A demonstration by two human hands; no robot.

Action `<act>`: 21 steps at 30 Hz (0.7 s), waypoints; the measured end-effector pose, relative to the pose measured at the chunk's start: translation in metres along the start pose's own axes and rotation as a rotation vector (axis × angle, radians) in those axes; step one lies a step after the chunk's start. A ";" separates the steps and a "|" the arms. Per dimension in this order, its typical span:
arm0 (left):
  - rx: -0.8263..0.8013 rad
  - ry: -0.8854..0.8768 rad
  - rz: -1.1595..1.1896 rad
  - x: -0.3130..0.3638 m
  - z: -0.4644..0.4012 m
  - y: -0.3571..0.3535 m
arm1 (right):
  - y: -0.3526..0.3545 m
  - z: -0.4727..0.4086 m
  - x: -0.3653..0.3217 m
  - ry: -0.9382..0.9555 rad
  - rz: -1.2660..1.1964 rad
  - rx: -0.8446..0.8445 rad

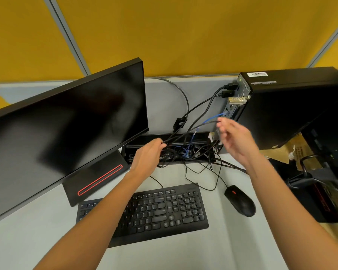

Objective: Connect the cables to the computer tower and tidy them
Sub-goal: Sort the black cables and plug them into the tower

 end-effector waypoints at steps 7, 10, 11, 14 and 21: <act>-0.008 0.112 -0.095 -0.029 0.001 -0.003 | 0.032 -0.001 -0.033 0.032 -0.314 0.197; -0.019 0.110 -0.129 -0.029 -0.006 -0.012 | 0.008 -0.006 -0.008 -0.063 -0.001 0.079; -0.021 0.114 -0.142 -0.029 -0.007 -0.015 | 0.000 -0.007 0.002 -0.089 0.047 0.062; -0.033 0.082 -0.199 -0.034 -0.009 -0.020 | -0.015 -0.011 0.008 -0.106 -0.105 0.140; -0.141 0.276 -0.081 -0.111 -0.003 -0.022 | 0.051 -0.022 -0.071 0.248 0.104 0.356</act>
Point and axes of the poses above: each hand's wrist, its own z-axis away from the middle knuckle, its own y-axis out of the back of the hand, x = y × z, the point moved 8 cm from there along -z, towards the middle knuckle, and after that the axes turned 15 degrees about y, right-handed, at the moved point
